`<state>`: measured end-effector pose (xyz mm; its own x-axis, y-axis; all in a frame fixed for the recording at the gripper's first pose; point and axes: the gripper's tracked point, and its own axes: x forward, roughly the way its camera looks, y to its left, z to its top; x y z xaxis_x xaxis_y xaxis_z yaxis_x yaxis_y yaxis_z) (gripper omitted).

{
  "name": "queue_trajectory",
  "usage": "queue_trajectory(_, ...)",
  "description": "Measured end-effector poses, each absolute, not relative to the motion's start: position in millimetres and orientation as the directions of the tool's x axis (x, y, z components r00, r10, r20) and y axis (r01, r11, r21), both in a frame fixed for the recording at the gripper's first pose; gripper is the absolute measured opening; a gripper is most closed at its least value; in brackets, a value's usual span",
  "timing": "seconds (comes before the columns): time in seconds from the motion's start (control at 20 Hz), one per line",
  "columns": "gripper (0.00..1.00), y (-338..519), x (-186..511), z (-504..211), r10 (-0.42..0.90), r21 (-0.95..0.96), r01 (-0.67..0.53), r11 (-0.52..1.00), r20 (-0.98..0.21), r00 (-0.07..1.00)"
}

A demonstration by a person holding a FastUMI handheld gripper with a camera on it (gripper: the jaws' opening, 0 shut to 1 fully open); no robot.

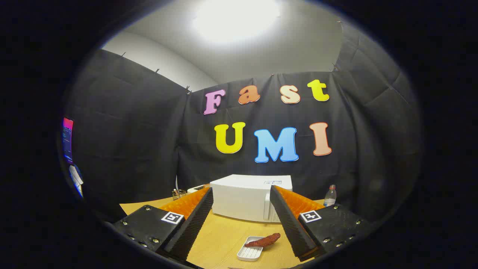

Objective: Open the microwave, put the food inside, and close the microwave door.

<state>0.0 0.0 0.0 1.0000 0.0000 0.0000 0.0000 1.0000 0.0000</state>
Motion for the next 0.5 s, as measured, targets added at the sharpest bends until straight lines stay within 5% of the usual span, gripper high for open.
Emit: queue_trajectory(0.5,0.98,8.5,-1.5,0.5,0.007,-0.006,-0.007,1.0,0.003,1.0)
